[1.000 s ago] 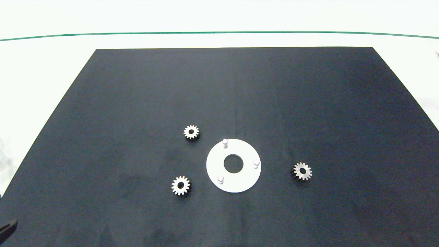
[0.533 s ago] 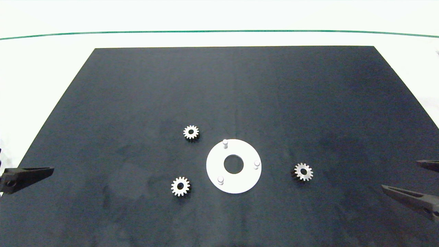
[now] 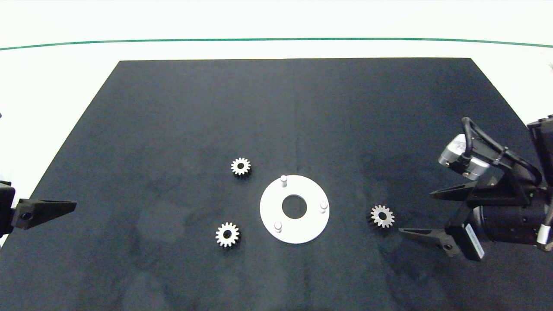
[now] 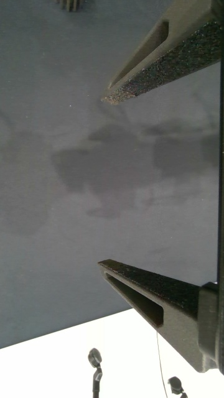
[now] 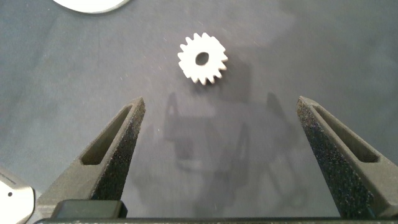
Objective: Install three planetary gears onto the carrier pins
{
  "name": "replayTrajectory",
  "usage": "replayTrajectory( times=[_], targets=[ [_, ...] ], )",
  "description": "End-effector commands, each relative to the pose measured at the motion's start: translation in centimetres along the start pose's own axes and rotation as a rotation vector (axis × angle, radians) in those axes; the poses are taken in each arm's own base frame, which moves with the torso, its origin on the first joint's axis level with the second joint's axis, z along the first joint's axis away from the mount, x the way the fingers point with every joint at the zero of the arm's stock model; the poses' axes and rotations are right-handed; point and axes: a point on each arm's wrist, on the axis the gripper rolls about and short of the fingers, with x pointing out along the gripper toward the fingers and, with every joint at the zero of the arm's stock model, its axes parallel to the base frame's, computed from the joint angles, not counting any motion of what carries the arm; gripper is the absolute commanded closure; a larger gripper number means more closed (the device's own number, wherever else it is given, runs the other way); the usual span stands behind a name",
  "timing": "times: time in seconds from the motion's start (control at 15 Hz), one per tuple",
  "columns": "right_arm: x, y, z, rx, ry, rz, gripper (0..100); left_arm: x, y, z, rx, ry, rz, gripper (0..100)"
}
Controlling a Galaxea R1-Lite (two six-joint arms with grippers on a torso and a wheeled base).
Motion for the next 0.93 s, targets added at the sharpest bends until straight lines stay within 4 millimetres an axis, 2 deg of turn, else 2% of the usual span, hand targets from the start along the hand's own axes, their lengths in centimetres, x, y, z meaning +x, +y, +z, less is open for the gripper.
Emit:
replayTrajectory(
  times=[0.07,0.4,0.93],
  targets=[
    [3.5,0.0,1.3,-0.055,0.061,0.035,0,-0.5,-0.1,-0.2,0.004,0.008,-0.006,0],
    [6.5,0.5,2.2,-0.109,0.122,0.009,0,-0.9,-0.2,-0.3,0.006,-0.006,-0.003,0],
    [7.4,1.1,2.1,-0.135,0.153,0.002,1,-1.4,-0.5,-0.4,0.022,-0.017,-0.024,0]
  ],
)
